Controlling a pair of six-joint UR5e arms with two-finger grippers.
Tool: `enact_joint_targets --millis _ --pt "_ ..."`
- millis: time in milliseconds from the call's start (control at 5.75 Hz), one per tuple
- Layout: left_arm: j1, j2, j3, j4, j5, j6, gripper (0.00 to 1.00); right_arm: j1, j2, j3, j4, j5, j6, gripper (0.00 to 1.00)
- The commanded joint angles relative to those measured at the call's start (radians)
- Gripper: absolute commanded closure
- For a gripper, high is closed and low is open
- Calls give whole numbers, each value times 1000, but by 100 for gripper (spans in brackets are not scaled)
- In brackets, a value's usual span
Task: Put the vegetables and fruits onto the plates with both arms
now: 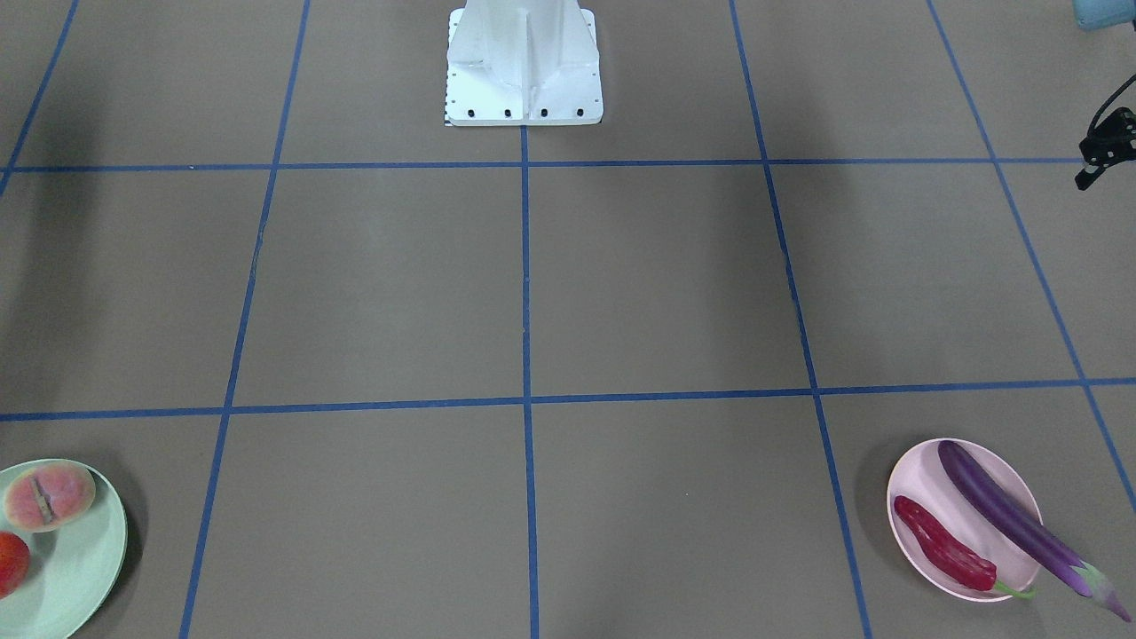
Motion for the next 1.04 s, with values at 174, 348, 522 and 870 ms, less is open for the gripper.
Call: enact_joint_targets --millis 174,348,522,870 --pt "-7 -150 5 289 21 9 0 -24 61 0 -124 -14 -58 0" --pt "-6 -152 13 288 7 3 0 -15 98 0 -207 -45 -125 0" --pt "-6 -154 9 285 -27 3 0 6 152 1 -307 -79 -171 0" --pt "-6 -158 9 272 -32 4 0 29 160 9 -331 -80 -220 0"
